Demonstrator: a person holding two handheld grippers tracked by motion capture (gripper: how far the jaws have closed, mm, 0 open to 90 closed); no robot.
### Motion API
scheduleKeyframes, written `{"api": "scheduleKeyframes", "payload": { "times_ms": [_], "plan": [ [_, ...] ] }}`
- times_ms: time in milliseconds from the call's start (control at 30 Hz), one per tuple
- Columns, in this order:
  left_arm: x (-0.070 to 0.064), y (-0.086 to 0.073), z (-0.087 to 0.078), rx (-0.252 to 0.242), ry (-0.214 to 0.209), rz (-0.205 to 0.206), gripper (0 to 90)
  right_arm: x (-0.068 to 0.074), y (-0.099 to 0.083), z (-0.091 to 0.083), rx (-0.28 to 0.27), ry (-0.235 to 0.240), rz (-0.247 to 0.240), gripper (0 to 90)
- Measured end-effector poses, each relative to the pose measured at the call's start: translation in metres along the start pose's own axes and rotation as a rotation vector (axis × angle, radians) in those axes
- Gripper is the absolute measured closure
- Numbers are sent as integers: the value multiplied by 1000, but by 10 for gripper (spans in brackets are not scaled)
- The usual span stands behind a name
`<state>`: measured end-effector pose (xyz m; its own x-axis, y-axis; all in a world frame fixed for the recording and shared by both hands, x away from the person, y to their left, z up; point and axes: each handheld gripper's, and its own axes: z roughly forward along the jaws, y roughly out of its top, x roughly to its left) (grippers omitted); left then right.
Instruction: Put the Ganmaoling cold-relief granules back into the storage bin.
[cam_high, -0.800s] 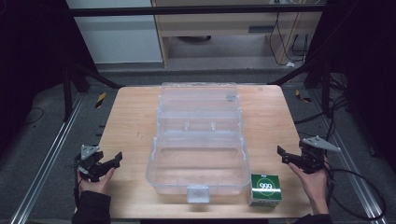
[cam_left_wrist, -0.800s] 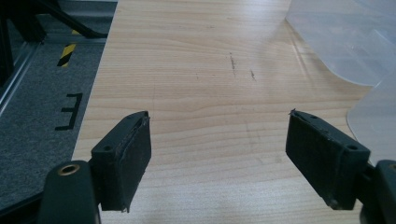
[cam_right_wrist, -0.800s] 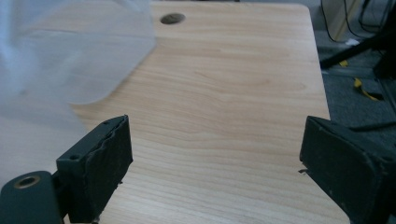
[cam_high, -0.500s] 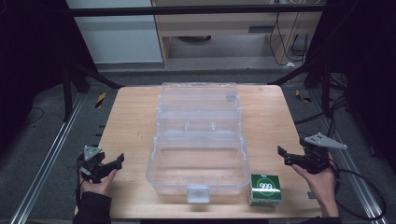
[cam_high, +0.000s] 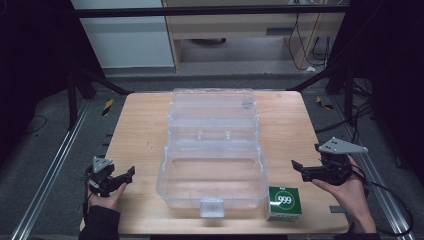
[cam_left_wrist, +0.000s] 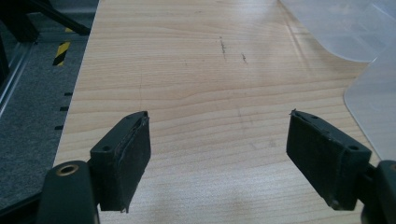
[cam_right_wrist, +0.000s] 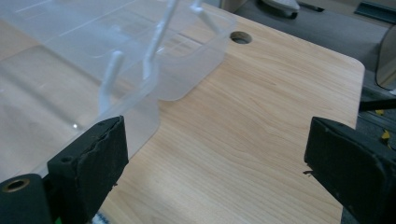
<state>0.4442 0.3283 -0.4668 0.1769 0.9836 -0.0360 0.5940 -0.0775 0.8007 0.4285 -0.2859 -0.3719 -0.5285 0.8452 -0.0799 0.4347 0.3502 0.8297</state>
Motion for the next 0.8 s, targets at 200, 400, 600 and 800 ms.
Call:
{"api": "scheduleKeyframes", "payload": {
  "times_ms": [200,400,600,800],
  "plan": [
    [-1,-2,5,16,2,26,210,14,12,-5,55,88,-84,54],
    [-2,-3,8,28,5,36,210,22,13,-5,108,132,-142,41],
    [-3,-4,9,34,2,46,211,29,8,-2,173,164,-195,33],
    [-4,-4,11,40,5,55,211,36,4,-1,228,202,-241,24]
  ]
}}
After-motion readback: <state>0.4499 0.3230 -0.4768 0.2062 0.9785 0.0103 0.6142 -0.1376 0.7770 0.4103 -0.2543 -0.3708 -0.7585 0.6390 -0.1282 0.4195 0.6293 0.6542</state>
